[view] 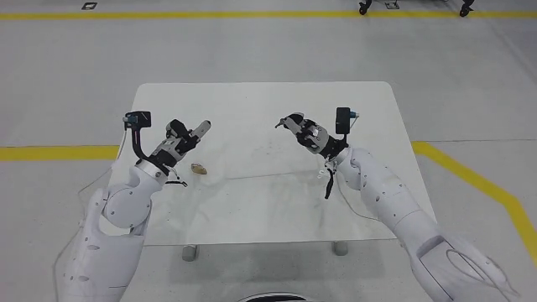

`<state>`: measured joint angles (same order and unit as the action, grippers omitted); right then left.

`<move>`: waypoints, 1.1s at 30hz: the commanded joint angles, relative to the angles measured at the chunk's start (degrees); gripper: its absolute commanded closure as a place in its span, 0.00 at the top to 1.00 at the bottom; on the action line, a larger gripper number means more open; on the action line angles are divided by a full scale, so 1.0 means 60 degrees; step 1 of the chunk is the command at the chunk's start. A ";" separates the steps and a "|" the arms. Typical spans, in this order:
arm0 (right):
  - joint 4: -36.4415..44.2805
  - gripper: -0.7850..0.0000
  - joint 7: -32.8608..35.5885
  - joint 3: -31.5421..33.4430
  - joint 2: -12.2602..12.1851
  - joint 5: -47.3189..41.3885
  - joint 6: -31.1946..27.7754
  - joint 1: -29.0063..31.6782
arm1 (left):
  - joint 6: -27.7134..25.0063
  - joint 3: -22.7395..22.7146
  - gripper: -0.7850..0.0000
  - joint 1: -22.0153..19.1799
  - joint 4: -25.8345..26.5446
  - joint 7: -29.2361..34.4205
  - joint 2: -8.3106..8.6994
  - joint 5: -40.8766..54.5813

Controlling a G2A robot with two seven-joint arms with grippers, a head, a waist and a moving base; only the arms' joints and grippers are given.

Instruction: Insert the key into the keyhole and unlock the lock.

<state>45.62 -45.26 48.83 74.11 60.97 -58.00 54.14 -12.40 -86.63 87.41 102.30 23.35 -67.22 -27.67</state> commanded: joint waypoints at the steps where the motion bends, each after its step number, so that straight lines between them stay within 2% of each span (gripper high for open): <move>1: -0.0001 0.00 -0.0002 -0.0001 0.0000 -0.0001 0.0000 0.0000 | -0.0001 0.0000 1.00 -0.0003 0.0000 0.0012 0.0000 0.0005; 33: -0.0001 0.00 -0.0002 -0.0001 0.0000 -0.0001 0.0000 0.0000 | -0.0001 0.0000 1.00 -0.0003 0.0000 0.0012 0.0000 0.0005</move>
<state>45.62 -45.26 48.83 74.11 60.97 -58.00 54.14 -12.41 -86.63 87.40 102.30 23.36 -67.22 -27.67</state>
